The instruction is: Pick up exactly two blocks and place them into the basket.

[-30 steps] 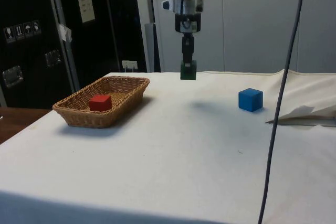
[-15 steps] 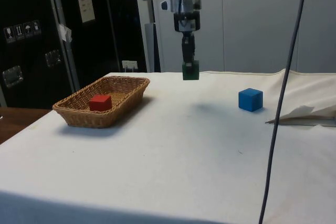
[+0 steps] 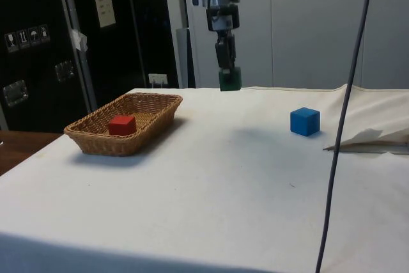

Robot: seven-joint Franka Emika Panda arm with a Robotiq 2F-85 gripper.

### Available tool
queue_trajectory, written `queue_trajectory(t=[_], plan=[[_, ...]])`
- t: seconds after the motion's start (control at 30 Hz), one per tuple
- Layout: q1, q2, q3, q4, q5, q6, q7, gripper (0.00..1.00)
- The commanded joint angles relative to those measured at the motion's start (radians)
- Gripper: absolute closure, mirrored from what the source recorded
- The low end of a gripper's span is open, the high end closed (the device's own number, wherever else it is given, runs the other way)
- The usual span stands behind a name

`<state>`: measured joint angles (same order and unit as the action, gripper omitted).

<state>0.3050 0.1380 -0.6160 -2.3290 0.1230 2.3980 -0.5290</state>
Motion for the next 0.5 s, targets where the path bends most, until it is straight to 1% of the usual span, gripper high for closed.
queue_trajectory(t=[0.0, 0.07, 0.1, 0.13, 0.23, 0.3, 0.37, 0.4, 0.43, 0.47], plan=[[0.005, -0.003, -0.004, 0.004, -0.020, -0.010, 0.026, 1.00], [0.005, -0.012, -0.001, 0.008, -0.025, -0.030, 0.047, 1.00], [0.001, -0.012, 0.003, 0.006, -0.009, -0.023, 0.029, 1.00], [0.005, -0.015, 0.000, 0.010, -0.026, -0.036, 0.053, 1.00], [0.005, -0.022, 0.004, 0.018, -0.027, -0.057, 0.071, 1.00], [0.007, -0.022, 0.010, 0.035, -0.027, -0.071, 0.091, 1.00], [0.006, -0.021, 0.014, 0.046, -0.027, -0.075, 0.103, 1.00], [0.002, -0.024, 0.018, 0.041, -0.012, -0.069, 0.088, 1.00], [0.006, -0.021, 0.017, 0.051, -0.026, -0.078, 0.110, 1.00], [0.006, -0.020, 0.019, 0.056, -0.026, -0.081, 0.116, 1.00]])
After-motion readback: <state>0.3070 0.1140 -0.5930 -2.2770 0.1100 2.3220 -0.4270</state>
